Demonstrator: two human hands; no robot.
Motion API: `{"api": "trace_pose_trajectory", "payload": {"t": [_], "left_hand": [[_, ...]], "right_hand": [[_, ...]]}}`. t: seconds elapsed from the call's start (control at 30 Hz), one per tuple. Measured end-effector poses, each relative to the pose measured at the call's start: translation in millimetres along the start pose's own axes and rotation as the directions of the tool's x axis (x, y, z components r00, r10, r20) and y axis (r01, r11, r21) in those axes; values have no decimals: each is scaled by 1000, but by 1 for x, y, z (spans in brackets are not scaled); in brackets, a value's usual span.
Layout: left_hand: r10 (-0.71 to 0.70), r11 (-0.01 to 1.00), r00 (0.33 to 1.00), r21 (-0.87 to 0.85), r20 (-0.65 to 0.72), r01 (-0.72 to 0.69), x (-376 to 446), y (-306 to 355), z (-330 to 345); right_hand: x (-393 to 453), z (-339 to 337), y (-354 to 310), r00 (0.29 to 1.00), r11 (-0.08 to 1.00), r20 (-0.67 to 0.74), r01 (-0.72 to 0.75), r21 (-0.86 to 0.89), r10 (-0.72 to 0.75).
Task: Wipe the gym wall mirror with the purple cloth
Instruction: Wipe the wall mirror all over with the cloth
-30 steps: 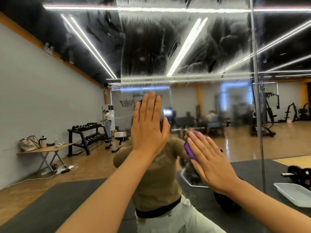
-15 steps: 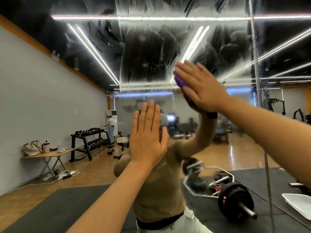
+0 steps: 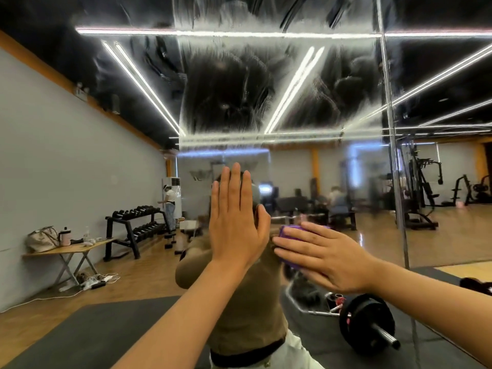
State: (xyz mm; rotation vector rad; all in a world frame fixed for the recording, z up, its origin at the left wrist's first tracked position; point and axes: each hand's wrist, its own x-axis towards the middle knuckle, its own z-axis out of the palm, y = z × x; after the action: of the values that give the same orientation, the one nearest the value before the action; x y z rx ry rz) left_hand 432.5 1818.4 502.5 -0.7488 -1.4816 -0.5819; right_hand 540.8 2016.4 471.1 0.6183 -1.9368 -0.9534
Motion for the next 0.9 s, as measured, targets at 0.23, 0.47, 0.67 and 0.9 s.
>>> {"api": "trace_pose_trajectory", "payload": {"t": [0.23, 0.47, 0.67, 0.9], "left_hand": [[6, 1000, 999, 30, -47, -5, 1, 7, 8], [-22, 999, 998, 34, -61, 24, 1, 9, 12], [-9, 999, 997, 32, -83, 11, 3, 10, 12], [-19, 999, 998, 25, -67, 20, 2, 11, 10]], "right_hand": [[19, -26, 90, 964, 970, -110, -241, 21, 242], [51, -51, 140, 659, 696, -226, -693, 187, 717], [-2, -3, 15, 950, 962, -169, -272, -30, 263], [4, -14, 39, 914, 918, -201, -379, -118, 351]]}}
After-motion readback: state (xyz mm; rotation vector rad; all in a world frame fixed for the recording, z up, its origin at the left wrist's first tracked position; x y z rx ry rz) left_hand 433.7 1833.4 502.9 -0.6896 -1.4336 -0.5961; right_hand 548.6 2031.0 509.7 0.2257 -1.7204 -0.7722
